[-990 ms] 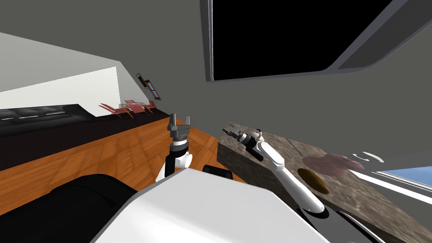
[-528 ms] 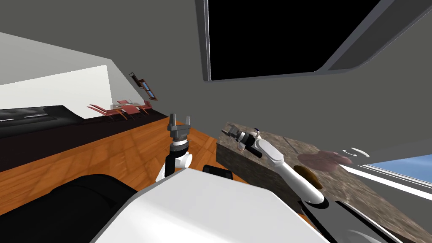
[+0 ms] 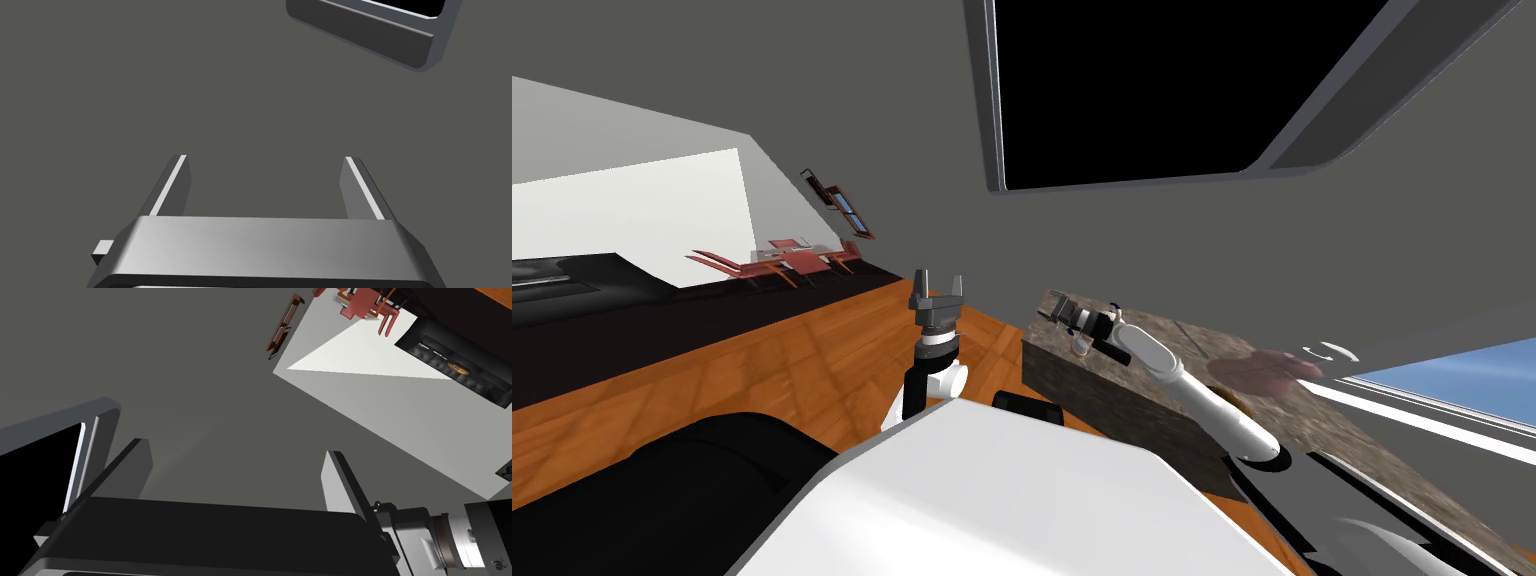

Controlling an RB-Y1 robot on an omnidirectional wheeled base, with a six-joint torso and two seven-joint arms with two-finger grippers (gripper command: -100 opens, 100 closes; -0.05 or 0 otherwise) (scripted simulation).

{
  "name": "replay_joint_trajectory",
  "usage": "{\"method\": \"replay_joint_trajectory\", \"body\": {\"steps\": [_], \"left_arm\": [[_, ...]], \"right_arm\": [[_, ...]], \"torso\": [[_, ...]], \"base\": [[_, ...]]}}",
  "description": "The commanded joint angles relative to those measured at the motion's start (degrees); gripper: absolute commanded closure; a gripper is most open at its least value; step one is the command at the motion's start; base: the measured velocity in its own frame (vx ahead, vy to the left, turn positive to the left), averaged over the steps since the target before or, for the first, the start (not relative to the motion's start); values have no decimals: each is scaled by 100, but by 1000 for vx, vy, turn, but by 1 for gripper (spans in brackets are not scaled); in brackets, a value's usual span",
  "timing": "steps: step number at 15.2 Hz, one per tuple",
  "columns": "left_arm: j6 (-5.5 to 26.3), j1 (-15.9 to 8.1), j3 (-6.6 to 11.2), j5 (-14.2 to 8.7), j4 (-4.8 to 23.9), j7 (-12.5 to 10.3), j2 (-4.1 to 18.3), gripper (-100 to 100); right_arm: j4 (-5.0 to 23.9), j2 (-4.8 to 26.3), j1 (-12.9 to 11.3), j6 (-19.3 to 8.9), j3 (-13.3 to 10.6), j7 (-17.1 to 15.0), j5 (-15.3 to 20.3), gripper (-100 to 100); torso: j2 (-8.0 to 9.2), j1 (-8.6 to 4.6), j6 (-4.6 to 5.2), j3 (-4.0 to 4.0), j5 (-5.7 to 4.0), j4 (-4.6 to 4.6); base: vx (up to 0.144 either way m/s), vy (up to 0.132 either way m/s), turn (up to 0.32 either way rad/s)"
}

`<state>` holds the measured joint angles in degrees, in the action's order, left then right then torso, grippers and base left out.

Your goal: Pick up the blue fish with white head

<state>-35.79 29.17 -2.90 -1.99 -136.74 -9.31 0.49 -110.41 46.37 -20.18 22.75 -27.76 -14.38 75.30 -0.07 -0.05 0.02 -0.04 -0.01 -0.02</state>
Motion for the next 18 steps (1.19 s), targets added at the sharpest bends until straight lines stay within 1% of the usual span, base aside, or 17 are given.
{"method": "replay_joint_trajectory", "body": {"steps": [1,2,3,5,6,8,9,10,12,13,15,16,18], "left_arm": [[0,0,0,0,0,0,0,0],[0,0,0,0,0,0,0,0],[0,0,0,0,0,0,0,0],[0,0,0,0,0,0,0,0],[0,0,0,0,0,0,0,0],[0,0,0,0,0,0,0,0],[0,0,0,0,0,0,0,0],[0,0,0,0,0,0,0,0],[0,0,0,0,0,0,0,0],[0,0,0,0,0,0,0,0],[0,0,0,0,0,0,0,0],[0,0,0,0,0,0,0,0],[0,0,0,0,0,0,0,0]], "right_arm": [[39,60,-101,-2,-70,-14,286,-100],[39,60,-101,-2,-70,-14,303,-100],[144,247,-364,-13,-278,-63,506,-100],[144,247,-380,-13,-278,-63,759,-100],[248,425,-619,-23,-491,-116,890,-100],[248,425,-649,-23,-491,-116,1138,-100],[248,425,-649,-23,-491,-116,1207,-100],[351,594,-907,-32,-706,-174,1364,-100],[351,594,-907,-32,-706,-174,1643,-100],[452,752,-1151,-39,-924,-236,1776,-100],[452,752,-1151,-39,-924,-236,2064,-100],[553,901,-1380,-45,-1143,-304,2194,-100],[553,901,-1380,-45,-1143,-304,2376,-100]], "torso": [[0,0,0,0,0,0],[0,1,-2,0,0,0],[2,2,-2,1,0,0],[0,1,0,0,0,0],[1,2,-2,0,0,0],[0,1,-1,0,0,0],[0,2,-2,0,0,0],[2,3,-2,1,0,0],[1,2,0,0,0,0],[2,3,-2,1,0,0],[0,0,0,0,0,0],[1,1,-1,0,0,0],[0,0,0,0,0,0]], "base": [[17,-3,-50],[9,-1,5],[15,-3,-117],[18,-2,-75],[15,-4,-99],[18,-3,-76],[11,0,-6],[15,-2,-118],[16,1,-76],[19,-6,-103],[19,-4,-84],[17,-5,-104],[16,-1,-80]]}}
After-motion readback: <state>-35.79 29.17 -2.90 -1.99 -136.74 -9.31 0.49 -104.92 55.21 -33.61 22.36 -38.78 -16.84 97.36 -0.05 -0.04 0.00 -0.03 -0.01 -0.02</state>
